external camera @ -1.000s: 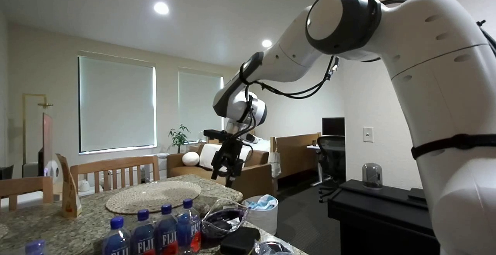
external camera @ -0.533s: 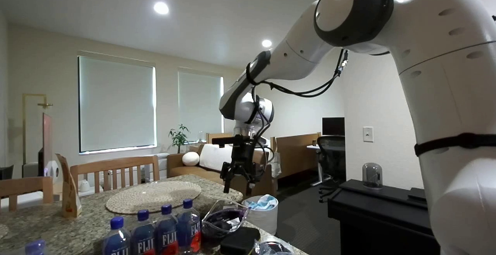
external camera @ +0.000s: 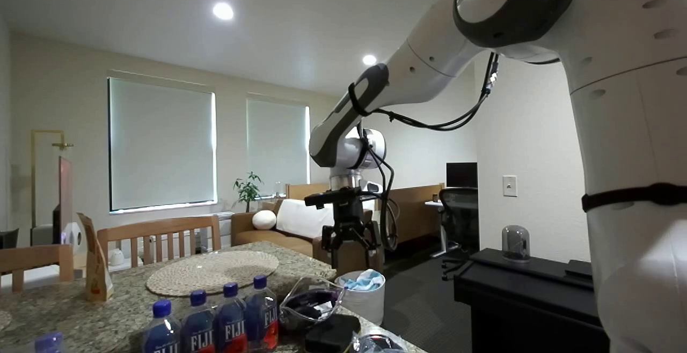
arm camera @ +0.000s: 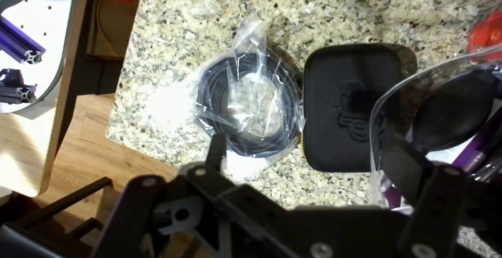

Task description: Put the black object in the transparent plastic

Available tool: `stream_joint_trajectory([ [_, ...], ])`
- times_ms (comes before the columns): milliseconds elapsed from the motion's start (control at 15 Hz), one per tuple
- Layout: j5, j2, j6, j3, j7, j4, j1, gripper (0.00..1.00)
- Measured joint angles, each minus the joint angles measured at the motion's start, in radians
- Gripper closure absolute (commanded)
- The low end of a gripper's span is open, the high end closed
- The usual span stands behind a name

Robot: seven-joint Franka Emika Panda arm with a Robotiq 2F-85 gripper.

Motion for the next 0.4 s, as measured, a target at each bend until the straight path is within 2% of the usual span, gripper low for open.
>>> stream_joint_trajectory([
  [400, 0.0, 0.004, 0.0, 0.001, 0.0, 0.001, 0.0, 0.0],
])
